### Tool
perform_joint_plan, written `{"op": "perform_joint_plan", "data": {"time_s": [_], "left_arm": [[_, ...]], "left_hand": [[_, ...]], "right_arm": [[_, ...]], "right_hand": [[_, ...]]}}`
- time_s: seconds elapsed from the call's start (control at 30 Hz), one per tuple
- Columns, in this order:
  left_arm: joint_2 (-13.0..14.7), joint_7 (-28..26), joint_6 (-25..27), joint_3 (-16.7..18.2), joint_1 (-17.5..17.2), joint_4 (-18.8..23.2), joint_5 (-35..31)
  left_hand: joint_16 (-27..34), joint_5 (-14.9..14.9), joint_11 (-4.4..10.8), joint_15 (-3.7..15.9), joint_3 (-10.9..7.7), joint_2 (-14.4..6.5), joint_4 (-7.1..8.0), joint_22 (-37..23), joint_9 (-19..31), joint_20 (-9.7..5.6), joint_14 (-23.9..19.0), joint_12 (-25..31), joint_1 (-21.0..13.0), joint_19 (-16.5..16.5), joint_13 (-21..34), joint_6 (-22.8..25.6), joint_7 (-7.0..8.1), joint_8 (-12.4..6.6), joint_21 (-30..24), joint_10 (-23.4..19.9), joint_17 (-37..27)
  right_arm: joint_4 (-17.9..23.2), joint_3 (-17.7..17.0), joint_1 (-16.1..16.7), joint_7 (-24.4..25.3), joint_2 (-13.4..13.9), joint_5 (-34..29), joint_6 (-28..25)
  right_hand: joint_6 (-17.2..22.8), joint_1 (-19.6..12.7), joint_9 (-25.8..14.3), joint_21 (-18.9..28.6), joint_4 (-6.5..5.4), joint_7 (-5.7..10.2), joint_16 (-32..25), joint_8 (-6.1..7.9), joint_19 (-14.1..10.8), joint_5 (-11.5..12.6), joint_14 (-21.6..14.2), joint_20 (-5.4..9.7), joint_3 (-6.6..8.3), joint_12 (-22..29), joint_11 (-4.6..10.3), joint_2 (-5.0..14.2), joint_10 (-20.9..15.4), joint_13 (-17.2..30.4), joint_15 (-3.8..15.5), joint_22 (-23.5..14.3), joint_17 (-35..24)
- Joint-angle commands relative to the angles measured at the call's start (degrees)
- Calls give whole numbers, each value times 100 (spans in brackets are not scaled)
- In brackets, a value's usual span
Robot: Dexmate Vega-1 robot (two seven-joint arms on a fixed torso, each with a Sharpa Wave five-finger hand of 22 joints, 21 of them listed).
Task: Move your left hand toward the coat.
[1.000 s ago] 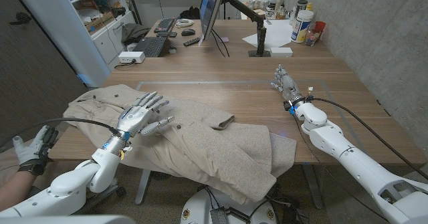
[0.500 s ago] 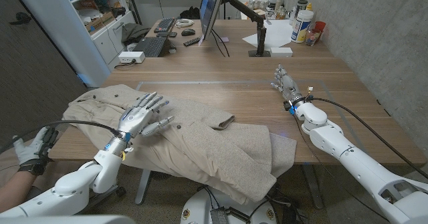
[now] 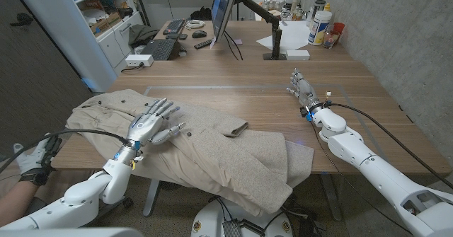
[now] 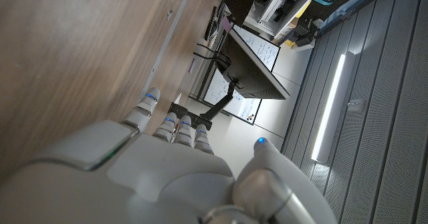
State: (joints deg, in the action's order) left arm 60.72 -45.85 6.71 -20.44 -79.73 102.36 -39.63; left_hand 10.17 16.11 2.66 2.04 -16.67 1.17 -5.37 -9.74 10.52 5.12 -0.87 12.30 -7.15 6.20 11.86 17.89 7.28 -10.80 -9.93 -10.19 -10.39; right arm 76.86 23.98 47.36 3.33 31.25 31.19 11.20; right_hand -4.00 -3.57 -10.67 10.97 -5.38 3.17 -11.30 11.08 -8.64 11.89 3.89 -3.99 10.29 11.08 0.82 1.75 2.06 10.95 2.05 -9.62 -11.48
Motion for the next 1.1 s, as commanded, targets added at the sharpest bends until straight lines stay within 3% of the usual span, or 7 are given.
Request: {"op": "perform_joint_plan", "data": {"time_s": [0.03, 1.1], "left_arm": [[-40, -67, -79, -250, 255, -154, 57], [-133, -91, -239, -629, 629, -414, 104]], "left_hand": [[26, -4, -16, 272, -36, -45, -3, -22, 19, 16, 46, -11, -21, -24, 26, -8, 6, -13, -46, 18, -16], [59, -33, -9, 274, -56, -49, -45, -21, 18, 20, -4, 6, -64, -29, 29, -7, 14, -35, -71, 8, -15]], "right_arm": [[6, 3, -6, -9, 14, -1, -17], [34, 24, -9, -17, 37, -16, -73]], "right_hand": [[-27, 52, -9, -17, 0, -18, -36, 6, -12, 28, 62, -15, -15, 23, -37, 11, 22, 13, 39, -14, -14], [-32, 46, -8, -26, 5, -24, -26, 5, 22, 30, 107, -20, -21, 10, -34, 20, 67, 13, 32, -14, -16]]}}
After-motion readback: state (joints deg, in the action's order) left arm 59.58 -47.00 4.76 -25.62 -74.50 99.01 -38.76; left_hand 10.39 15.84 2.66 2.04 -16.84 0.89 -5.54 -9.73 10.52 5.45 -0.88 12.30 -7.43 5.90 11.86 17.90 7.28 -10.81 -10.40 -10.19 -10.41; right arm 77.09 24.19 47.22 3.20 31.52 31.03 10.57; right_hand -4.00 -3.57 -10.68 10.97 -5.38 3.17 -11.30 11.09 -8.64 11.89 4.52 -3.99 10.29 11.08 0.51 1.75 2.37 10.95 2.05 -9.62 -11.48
